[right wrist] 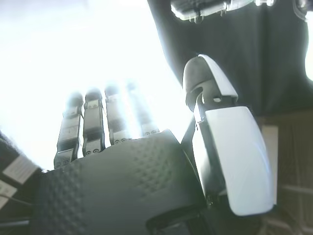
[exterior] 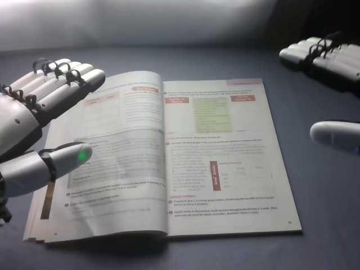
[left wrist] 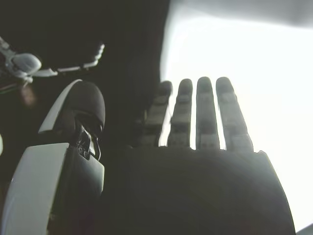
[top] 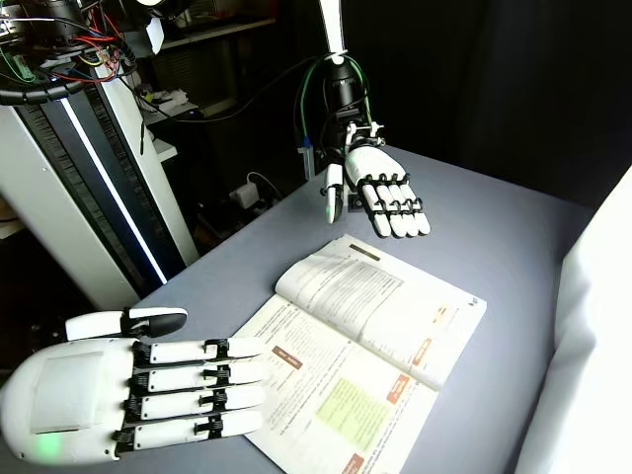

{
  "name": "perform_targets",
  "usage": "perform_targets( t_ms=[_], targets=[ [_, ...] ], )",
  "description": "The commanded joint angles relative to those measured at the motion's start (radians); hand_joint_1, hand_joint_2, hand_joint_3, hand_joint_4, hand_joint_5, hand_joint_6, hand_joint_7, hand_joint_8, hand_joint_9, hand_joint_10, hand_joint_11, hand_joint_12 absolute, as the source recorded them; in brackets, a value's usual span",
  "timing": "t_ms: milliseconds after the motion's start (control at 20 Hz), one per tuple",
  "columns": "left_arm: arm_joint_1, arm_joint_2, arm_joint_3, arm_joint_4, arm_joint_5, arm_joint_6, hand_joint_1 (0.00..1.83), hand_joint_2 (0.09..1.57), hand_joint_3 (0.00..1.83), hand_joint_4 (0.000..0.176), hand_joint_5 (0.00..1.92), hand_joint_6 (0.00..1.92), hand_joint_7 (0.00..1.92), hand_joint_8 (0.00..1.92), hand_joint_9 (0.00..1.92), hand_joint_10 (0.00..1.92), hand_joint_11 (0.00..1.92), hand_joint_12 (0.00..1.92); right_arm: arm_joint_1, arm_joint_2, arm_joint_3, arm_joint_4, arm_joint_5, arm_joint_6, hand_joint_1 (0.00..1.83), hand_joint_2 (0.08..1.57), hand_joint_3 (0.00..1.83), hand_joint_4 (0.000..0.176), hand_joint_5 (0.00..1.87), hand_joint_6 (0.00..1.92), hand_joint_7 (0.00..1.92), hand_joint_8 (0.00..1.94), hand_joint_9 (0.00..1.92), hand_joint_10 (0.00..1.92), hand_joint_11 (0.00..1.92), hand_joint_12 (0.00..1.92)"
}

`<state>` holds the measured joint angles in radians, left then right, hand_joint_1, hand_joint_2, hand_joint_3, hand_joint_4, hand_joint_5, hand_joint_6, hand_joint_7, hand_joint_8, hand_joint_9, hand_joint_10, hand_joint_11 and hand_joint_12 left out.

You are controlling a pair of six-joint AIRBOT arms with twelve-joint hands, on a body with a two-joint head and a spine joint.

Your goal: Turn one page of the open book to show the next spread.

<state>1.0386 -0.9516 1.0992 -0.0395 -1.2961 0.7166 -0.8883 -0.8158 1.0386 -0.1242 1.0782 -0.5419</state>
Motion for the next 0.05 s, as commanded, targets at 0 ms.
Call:
perform_targets(
  t_ms=[0],
  targets=[
    [-0.010, -0.007, 0.006, -0.027, -0.151, -0.004, 0.38, 1.43, 0.01, 0.001, 0.00, 0.00, 0.00, 0.00, 0.00, 0.00, 0.00, 0.02, 0.009, 0.006, 0.000, 0.045, 0.180, -0.003, 0.14, 1.34, 0.01, 0.000, 0.00, 0.00, 0.00, 0.00, 0.00, 0.00, 0.00, 0.00]
  ],
)
